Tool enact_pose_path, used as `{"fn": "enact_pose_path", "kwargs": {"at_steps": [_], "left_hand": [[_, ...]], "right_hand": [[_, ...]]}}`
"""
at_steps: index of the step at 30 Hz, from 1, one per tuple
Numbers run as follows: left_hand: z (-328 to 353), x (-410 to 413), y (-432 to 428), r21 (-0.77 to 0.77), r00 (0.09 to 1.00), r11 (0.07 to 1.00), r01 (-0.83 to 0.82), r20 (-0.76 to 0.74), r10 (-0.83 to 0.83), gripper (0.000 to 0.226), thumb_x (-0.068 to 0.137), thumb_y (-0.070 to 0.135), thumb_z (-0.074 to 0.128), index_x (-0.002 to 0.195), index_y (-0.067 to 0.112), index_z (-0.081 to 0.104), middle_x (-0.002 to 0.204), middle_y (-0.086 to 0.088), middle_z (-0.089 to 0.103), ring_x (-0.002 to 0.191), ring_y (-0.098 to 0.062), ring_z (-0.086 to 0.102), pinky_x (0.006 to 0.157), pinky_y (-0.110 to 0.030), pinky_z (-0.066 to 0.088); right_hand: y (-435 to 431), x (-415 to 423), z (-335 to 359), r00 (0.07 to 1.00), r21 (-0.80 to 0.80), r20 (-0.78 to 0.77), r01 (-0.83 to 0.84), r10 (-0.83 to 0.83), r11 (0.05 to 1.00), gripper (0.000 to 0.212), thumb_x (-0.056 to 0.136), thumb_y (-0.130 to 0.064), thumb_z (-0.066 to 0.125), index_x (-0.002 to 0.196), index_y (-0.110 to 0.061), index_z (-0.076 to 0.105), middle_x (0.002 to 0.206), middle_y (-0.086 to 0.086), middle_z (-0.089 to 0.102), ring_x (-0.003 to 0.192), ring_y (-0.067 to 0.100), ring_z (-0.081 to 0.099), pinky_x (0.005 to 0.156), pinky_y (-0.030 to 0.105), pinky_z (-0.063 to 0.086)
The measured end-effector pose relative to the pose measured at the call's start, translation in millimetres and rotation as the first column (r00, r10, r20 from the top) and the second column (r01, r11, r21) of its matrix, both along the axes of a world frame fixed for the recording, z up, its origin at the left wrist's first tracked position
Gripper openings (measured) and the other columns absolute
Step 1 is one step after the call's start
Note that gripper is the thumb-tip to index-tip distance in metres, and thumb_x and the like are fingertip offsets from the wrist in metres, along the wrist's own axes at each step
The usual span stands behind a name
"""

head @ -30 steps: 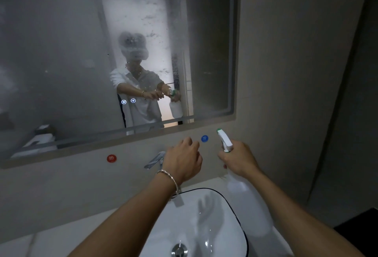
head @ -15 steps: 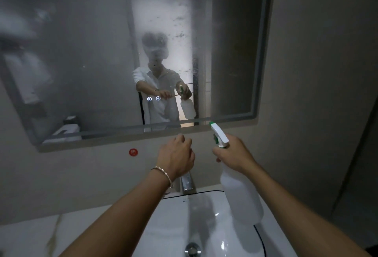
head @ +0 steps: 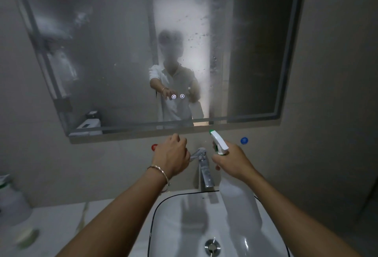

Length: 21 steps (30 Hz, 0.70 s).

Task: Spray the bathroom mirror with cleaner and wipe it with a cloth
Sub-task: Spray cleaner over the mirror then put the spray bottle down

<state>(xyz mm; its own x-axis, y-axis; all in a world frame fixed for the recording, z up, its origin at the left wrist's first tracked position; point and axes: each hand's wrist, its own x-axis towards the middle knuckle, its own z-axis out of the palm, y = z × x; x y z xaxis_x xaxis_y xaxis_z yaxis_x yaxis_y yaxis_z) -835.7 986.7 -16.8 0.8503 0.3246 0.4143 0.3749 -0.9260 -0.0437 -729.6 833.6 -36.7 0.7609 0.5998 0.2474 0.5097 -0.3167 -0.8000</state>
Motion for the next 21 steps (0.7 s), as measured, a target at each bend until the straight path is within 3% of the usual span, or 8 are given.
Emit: {"fn": "enact_pose_path", "kwargs": {"at_steps": [3,8,13,17,21], "left_hand": [[-1,-7,4,-0.005,1.0,1.0,-0.002,-0.003,0.002,0.031,0.095,0.031,0.035,0.115,0.014,0.051,0.115,-0.007,0.05,0.095,-0.024,0.054,0.065,-0.031,0.036],[-5,-20,12,-0.023,1.0,1.0,0.006,-0.011,-0.006,0.032,0.096,0.031,0.033,0.117,0.015,0.049,0.116,-0.006,0.05,0.095,-0.021,0.053,0.066,-0.029,0.036],[-7,-37,25,-0.013,1.0,1.0,-0.001,0.003,0.001,0.031,0.095,0.03,0.033,0.116,0.015,0.05,0.116,-0.006,0.051,0.099,-0.023,0.053,0.069,-0.031,0.035],[-3,-55,41,-0.021,0.999,0.999,-0.033,0.019,0.033,0.029,0.094,0.03,0.034,0.113,0.015,0.051,0.115,-0.006,0.051,0.099,-0.027,0.055,0.071,-0.033,0.041],[5,-75,58,0.002,0.998,0.998,-0.06,0.033,0.06,0.029,0.094,0.032,0.035,0.111,0.015,0.052,0.113,-0.006,0.05,0.092,-0.026,0.056,0.068,-0.033,0.043]], "right_hand": [[4,-8,-6,1.0,-0.025,-0.005,0.001,-0.001,1.0,0.01,0.077,-0.015,0.056,0.086,-0.01,0.06,0.072,0.005,0.062,0.066,0.025,0.065,0.062,0.037,0.053],[12,-22,-7,0.996,-0.017,0.041,0.085,-0.085,0.996,0.014,0.068,-0.024,0.052,0.064,-0.036,0.057,0.062,0.001,0.06,0.06,0.029,0.064,0.06,0.04,0.054],[26,-38,-3,0.997,-0.041,0.029,0.07,-0.069,0.997,0.017,0.074,-0.018,0.059,0.06,-0.027,0.056,0.062,-0.003,0.058,0.059,0.019,0.059,0.057,0.034,0.049],[43,-52,6,1.0,-0.001,0.013,0.004,-0.004,1.0,0.006,0.077,-0.015,0.061,0.08,-0.015,0.056,0.067,-0.003,0.057,0.048,0.002,0.054,0.054,0.026,0.044],[65,-66,21,0.999,0.014,0.033,-0.036,0.035,0.999,0.016,0.075,-0.013,0.06,0.089,-0.006,0.055,0.071,0.002,0.058,0.052,0.007,0.059,0.057,0.032,0.049]]}}
